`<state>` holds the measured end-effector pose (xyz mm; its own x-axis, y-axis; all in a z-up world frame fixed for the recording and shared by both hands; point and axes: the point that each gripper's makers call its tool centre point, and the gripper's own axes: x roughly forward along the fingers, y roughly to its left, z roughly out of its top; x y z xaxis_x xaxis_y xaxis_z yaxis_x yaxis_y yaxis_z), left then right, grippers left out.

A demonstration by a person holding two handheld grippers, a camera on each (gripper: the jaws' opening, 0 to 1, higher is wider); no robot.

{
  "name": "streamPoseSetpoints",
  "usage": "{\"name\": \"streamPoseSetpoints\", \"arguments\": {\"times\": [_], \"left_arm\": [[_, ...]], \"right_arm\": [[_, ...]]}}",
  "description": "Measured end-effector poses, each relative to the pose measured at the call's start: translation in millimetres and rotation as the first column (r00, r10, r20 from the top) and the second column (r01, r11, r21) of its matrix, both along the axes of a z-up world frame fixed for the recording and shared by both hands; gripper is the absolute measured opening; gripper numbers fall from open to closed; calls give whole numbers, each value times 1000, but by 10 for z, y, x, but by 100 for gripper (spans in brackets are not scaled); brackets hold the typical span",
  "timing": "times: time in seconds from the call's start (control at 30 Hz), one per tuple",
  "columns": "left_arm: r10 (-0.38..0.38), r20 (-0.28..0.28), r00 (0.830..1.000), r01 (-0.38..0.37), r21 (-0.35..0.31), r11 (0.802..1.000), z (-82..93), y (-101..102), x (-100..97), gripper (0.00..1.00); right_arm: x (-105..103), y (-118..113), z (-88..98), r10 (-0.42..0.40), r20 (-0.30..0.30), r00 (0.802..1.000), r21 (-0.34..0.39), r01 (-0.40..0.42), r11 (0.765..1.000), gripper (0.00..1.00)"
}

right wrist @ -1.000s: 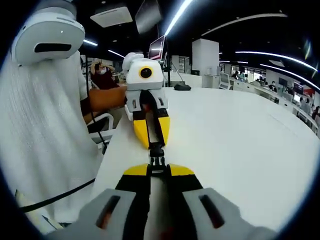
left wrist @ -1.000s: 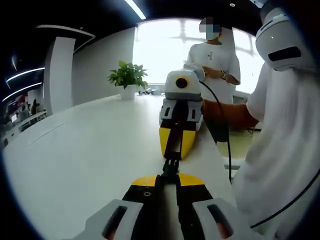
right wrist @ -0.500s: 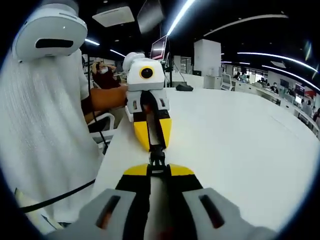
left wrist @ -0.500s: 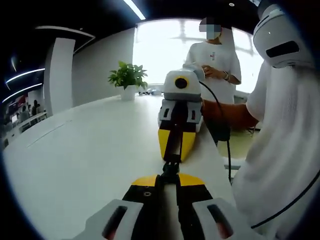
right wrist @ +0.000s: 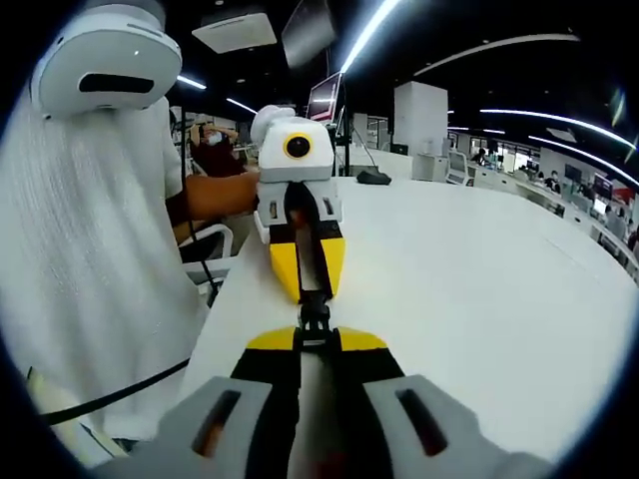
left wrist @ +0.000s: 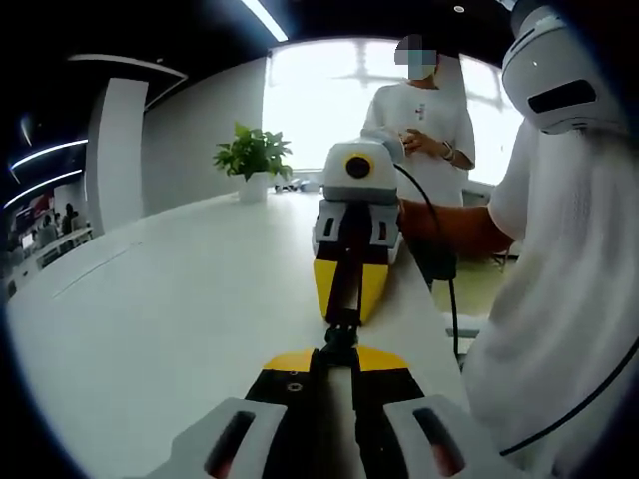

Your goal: Snap the two parts of the plastic buckle together until the buckle closes and remains connected.

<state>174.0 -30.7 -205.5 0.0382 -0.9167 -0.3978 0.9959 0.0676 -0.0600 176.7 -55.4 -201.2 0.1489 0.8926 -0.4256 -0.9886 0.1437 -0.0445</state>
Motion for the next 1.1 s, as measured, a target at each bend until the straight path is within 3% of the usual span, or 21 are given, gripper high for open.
{"name": "streamPoseSetpoints", "arguments": {"times": [1.1], "left_arm": [[-3,-1,1000,3,-3,1000,-12,0,1,9]], "right_arm": [[-5,72,2,28,-4,1000,-1,-28,1000,10]]}}
